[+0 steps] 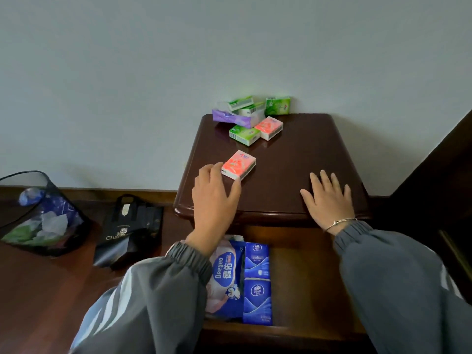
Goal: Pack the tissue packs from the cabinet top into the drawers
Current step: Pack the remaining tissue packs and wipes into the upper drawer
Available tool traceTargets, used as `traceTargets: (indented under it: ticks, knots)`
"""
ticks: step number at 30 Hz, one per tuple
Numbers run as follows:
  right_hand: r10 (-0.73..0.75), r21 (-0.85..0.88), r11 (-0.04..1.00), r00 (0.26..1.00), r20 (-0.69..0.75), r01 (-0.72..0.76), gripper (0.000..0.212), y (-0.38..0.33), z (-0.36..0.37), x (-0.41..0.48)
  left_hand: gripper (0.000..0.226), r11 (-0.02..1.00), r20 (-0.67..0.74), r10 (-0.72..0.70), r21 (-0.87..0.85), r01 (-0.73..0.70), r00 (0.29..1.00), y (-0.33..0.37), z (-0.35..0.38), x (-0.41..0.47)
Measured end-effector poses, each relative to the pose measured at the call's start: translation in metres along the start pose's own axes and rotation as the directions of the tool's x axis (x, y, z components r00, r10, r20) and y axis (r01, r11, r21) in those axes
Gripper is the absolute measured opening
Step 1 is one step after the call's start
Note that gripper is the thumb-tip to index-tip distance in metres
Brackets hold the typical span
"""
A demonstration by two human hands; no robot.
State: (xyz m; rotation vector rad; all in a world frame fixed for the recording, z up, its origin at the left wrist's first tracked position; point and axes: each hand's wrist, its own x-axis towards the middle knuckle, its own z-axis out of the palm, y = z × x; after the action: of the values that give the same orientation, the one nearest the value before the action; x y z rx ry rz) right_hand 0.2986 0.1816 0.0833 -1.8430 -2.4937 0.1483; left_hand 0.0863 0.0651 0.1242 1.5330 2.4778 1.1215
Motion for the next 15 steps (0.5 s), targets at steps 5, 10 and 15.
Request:
traceTargets:
  ticks: [5,10,15]
  knots:
    - [-0.019,-0.036,0.999,0.999,0.027,0.02,0.06,0.0,-0.001,0.0,0.07,0.983,0.225,-0.133,0.154,0.099,0.965,0.006,0.04,0.055]
    - [-0.08,0.051,0.996,0.992,0.096,0.075,0.06,-0.001,-0.018,0.012,0.06,0.952,0.174,0.007,0.301,-0.06,0.985,-0.01,0.064,0.073]
    - [-0.286,0.17,0.939,0.954,-0.093,0.298,0.057,-0.042,-0.034,0.076,0.064,0.976,-0.041,-0.21,-0.069,0.206,0.977,-0.042,0.057,0.087]
